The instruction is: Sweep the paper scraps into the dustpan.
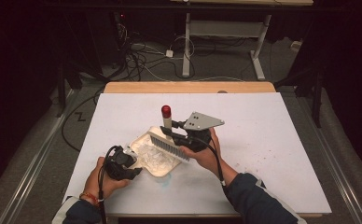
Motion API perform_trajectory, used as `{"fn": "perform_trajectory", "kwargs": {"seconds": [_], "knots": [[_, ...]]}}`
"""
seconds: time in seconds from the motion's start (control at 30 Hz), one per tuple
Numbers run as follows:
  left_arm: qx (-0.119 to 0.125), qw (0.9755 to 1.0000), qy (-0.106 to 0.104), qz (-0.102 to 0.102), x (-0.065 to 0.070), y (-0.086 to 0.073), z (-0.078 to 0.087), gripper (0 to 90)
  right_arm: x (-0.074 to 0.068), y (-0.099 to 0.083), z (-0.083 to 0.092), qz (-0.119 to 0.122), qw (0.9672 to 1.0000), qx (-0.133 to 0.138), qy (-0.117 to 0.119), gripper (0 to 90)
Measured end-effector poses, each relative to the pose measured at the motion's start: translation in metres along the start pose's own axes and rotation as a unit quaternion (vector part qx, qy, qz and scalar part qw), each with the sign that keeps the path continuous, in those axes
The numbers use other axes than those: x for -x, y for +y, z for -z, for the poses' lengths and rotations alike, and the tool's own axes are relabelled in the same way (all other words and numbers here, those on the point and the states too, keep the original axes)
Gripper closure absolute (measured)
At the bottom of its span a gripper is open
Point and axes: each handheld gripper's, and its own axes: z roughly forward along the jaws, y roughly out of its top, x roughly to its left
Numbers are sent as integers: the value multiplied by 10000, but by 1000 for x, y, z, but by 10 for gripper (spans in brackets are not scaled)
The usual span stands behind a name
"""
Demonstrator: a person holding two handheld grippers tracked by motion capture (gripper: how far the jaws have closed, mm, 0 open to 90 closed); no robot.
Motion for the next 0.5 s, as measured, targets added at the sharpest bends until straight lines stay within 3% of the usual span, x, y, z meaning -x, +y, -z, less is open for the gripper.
{"fn": "perform_trajectory", "kwargs": {"seconds": [0.23,0.33,0.5], "knots": [[-26,10000,-1,7,0,1,-1,631,16,7,16,-170,9995,119,-253,701],[-24,10000,10,-1,0,1,-1,631,19,1,12,23,9983,-51,-582,702],[-34,10000,12,-10,0,1,-1,631,24,-14,-1,-6,9967,-260,-772,701]]}}
